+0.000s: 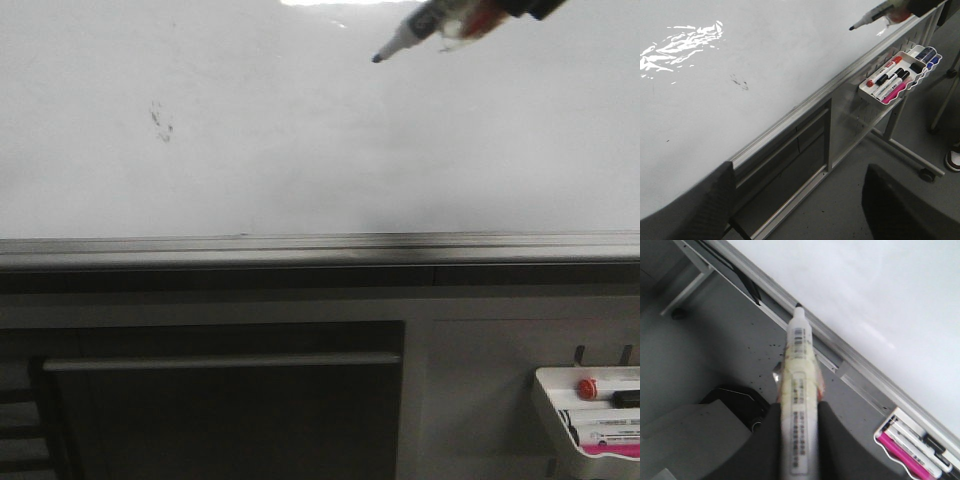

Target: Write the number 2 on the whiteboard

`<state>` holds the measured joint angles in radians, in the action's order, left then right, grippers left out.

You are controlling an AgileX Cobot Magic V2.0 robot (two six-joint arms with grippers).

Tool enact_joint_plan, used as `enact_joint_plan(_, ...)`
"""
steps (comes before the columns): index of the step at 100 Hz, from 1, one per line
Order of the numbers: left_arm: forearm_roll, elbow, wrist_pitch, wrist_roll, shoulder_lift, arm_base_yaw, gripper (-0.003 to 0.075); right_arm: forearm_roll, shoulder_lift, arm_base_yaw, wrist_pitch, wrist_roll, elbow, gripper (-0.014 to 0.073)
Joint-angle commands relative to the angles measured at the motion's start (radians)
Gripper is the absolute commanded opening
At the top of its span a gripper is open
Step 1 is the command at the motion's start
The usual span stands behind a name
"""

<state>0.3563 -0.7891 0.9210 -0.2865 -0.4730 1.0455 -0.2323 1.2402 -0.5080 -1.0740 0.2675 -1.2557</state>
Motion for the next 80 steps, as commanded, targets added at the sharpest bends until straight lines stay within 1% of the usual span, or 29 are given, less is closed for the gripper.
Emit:
enact_joint_plan(1, 0.033, -0.024, -0.063, -0.011, -0.009, 0.005, 0.0494, -0.253, 0.042, 0.094, -0.021, 0.186, -0.088, 0.0004)
enact_joint_plan(3, 0.036, -0.024, -0.060, -0.011, -0.009, 0.005, 0.0494, -0.332, 0.054, 0.122, -0.043, 0.227, -0.092, 0.0004)
enact_joint_plan(4, 0.036, -0.024, -0.060, -0.011, -0.009, 0.005, 0.0494, -0.355, 0.058, 0.131, -0.049, 0.263, -0.095, 0.0004)
enact_joint_plan(7, 0.041, -0.024, -0.059, -0.011, -0.009, 0.005, 0.0494, -0.428, 0.070, 0.165, -0.074, 0.315, -0.095, 0.0004)
enact_joint_plan(10, 0.043, -0.024, -0.059, -0.011, -0.009, 0.005, 0.0494, -0.459, 0.082, 0.195, -0.088, 0.351, -0.095, 0.0004)
enact_joint_plan(20, 0.043, -0.024, -0.059, -0.011, -0.009, 0.005, 0.0494, -0.418, 0.112, 0.210, -0.084, 0.361, -0.095, 0.0004)
enact_joint_plan(42, 0.050, -0.024, -0.059, -0.011, -0.009, 0.005, 0.0494, -0.412, 0.146, 0.197, -0.008, 0.370, -0.095, 0.0004)
enact_joint_plan(62, 0.051, -0.024, -0.059, -0.011, -0.009, 0.005, 0.0494, -0.384, 0.175, 0.197, -0.007, 0.370, -0.101, 0.0004)
enact_joint_plan(73, 0.051, -0.024, -0.059, -0.011, -0.009, 0.005, 0.0494, -0.376, 0.208, 0.195, -0.015, 0.365, -0.137, 0.0004)
enact_joint_plan(80, 0.051, -0.024, -0.059, -0.011, -0.009, 0.005, 0.0494, -0.348, 0.238, 0.195, -0.037, 0.349, -0.176, 0.0004)
